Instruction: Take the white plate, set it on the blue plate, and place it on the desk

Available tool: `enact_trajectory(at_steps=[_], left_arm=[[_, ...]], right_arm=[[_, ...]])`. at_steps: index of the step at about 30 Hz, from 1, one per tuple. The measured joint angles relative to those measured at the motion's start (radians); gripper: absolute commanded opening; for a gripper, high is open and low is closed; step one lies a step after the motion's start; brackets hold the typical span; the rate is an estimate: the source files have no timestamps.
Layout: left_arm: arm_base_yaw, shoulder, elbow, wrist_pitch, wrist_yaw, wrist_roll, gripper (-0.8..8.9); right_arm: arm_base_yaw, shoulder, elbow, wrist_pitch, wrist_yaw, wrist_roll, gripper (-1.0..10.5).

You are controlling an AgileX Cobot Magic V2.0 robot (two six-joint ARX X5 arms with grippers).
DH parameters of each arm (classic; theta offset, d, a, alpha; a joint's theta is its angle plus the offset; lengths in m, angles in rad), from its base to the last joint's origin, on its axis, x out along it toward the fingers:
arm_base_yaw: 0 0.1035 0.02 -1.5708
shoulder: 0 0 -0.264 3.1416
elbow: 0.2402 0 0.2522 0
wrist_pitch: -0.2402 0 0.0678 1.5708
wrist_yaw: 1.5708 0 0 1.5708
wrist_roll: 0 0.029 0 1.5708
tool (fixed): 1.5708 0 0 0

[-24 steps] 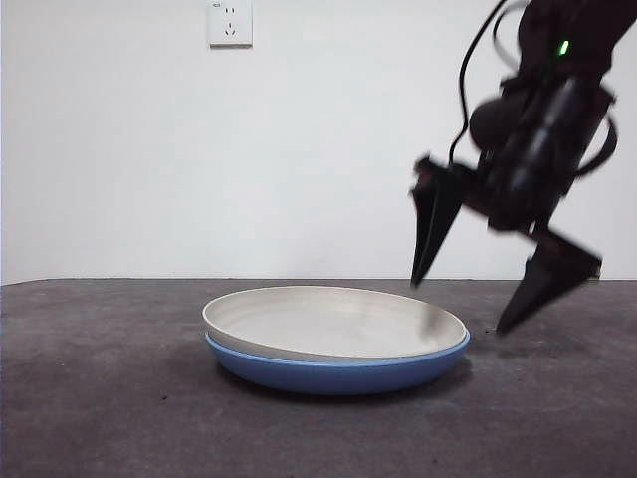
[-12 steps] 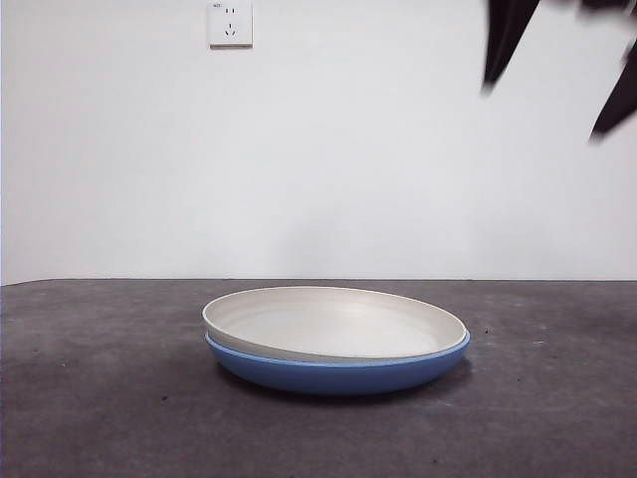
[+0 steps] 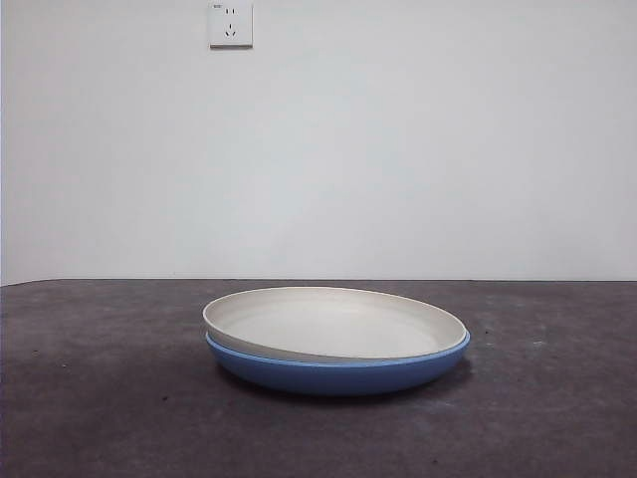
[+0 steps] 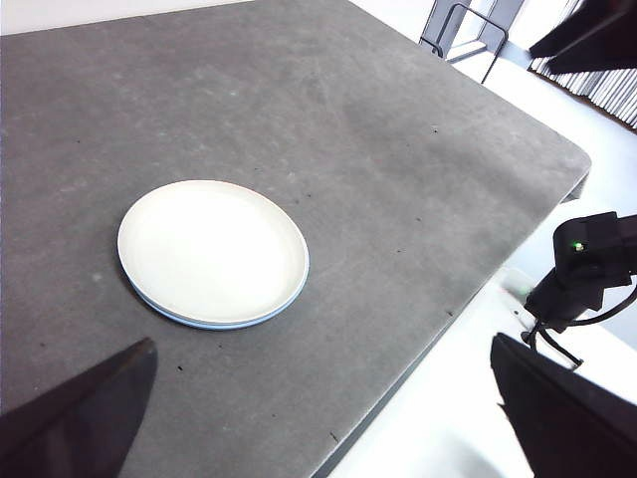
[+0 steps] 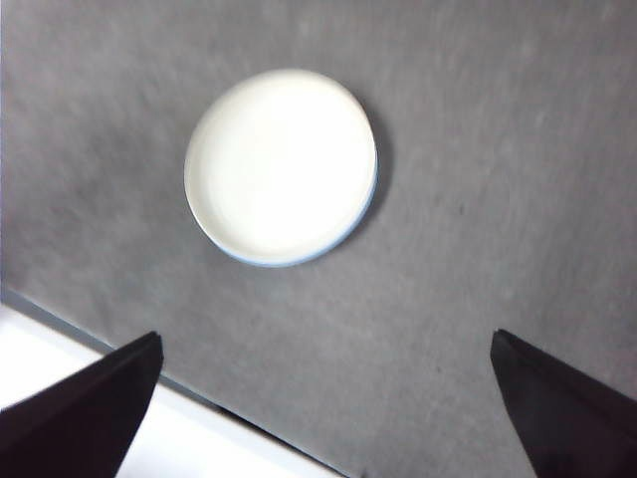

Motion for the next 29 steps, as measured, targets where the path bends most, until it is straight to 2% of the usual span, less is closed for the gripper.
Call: enact_trajectory(at_steps=[6,7,8,9,11,12,13,29], left_arm=[[0.0,0.0,0.0,0.0,0.0,0.0,5.61],[0.0,0.0,0.0,0.0,0.0,0.0,5.55],[0.0,0.0,0.0,0.0,0.0,0.0,5.23],[0.0,0.0,0.0,0.0,0.0,0.0,4.22],[0.0,0.0,0.0,0.0,0.0,0.001,1.32],[0.0,0.0,0.0,0.0,0.0,0.001,0.0],[0.0,0.0,0.0,0.0,0.0,0.001,0.31],[0.001,0.0,0.0,0.0,0.0,0.001,0.28]], right_arm=[[0.0,-0.112,0.0,-0.002,0.0,0.0,5.4],[0.0,-0.118,0.0,-0.002,0.0,0.0,5.1],[0.0,-0.122,0.0,-0.002,0.0,0.0,4.2],[0.0,-0.124,0.0,-0.002,0.0,0.0,2.7],[0.0,-0.123,0.0,-0.002,0.0,0.0,-0.2],[0.0,-0.123,0.0,-0.002,0.0,0.0,0.2],[0.0,-0.122,0.0,-0.002,0.001,0.0,0.2],[0.0,-0.123,0.0,0.004,0.001,0.0,0.2]])
